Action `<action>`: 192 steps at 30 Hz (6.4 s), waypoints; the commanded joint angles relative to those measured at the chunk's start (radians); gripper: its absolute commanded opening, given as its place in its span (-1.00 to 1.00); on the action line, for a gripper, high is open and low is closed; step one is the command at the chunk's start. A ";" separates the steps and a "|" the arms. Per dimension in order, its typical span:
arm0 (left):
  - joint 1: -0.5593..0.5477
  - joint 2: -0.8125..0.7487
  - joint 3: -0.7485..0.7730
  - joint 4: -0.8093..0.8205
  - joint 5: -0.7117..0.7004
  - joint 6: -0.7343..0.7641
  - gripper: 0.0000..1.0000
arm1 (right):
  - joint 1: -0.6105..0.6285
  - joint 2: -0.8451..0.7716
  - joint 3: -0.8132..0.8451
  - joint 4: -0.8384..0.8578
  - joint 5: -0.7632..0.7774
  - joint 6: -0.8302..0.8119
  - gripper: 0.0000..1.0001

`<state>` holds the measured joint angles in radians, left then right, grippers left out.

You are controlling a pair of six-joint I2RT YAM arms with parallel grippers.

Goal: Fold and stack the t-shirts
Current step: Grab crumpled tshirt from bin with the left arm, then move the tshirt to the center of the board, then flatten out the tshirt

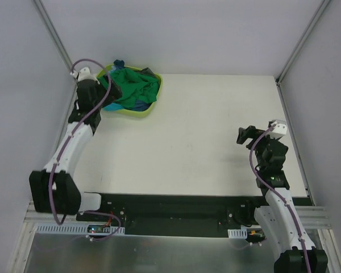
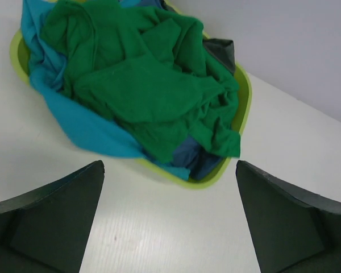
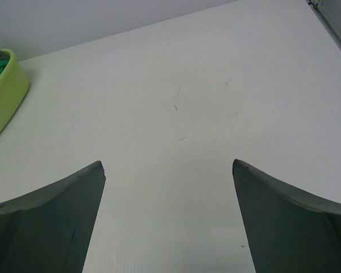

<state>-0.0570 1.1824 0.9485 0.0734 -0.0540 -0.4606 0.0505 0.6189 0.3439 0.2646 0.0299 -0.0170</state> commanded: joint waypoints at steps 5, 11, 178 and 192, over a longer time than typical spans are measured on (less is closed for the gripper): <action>0.002 0.581 0.580 -0.343 -0.082 0.016 0.98 | 0.003 0.008 0.038 0.002 0.011 0.009 0.92; -0.043 0.868 0.867 -0.415 -0.145 0.077 0.90 | 0.002 0.067 0.058 -0.005 0.013 0.008 0.92; -0.442 0.638 0.841 -0.426 -0.198 0.244 -0.82 | 0.255 0.302 0.482 -0.837 0.277 0.262 -0.70; -0.625 0.389 0.553 -0.509 0.000 0.160 0.98 | 0.144 0.365 0.480 -0.831 0.378 0.236 0.93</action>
<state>-0.6144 1.8156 1.6890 -0.4408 -0.1146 -0.2440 0.2005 1.1118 0.8753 -0.5858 0.3279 0.2058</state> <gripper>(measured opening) 0.990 0.963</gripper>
